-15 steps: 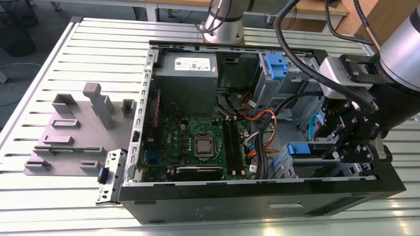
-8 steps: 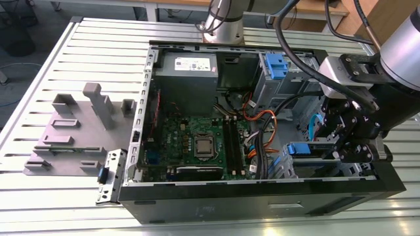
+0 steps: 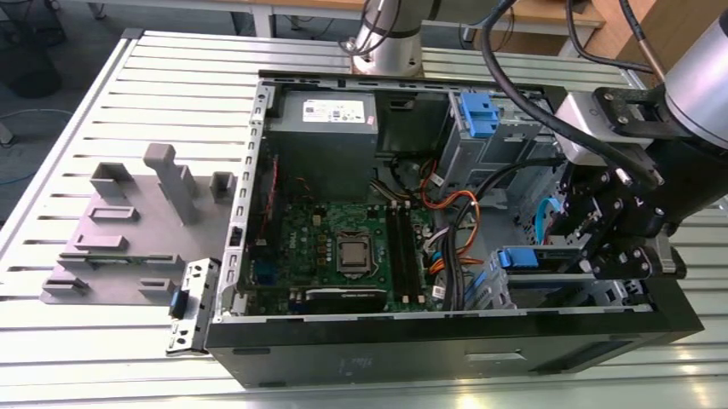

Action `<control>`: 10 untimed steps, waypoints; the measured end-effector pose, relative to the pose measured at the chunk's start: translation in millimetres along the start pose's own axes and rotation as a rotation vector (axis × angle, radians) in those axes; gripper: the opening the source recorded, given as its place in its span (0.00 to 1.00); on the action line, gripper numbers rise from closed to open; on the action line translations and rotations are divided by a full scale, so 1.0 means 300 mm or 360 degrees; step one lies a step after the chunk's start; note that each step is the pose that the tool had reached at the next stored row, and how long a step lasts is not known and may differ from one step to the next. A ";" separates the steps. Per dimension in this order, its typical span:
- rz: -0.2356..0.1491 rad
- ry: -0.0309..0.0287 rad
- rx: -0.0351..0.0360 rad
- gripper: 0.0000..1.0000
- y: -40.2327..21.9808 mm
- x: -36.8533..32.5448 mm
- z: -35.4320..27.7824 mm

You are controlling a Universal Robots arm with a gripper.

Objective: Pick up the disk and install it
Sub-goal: 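Insert the first disk wire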

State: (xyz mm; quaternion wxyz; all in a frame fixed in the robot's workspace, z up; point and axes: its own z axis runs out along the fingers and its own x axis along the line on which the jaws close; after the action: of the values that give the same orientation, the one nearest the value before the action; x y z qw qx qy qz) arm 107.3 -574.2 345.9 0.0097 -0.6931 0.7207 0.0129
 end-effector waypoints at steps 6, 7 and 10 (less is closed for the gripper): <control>0.0000 0.00002 0.0000 0.48 0.000 -0.002 -0.057; 0.0000 -0.00001 0.0000 0.48 0.000 -0.002 -0.067; 0.0000 0.00000 0.0000 0.48 0.000 -0.003 -0.088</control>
State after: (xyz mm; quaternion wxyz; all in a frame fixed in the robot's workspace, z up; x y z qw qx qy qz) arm 107.3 -574.2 372.2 0.0097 -0.6931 0.7207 0.0129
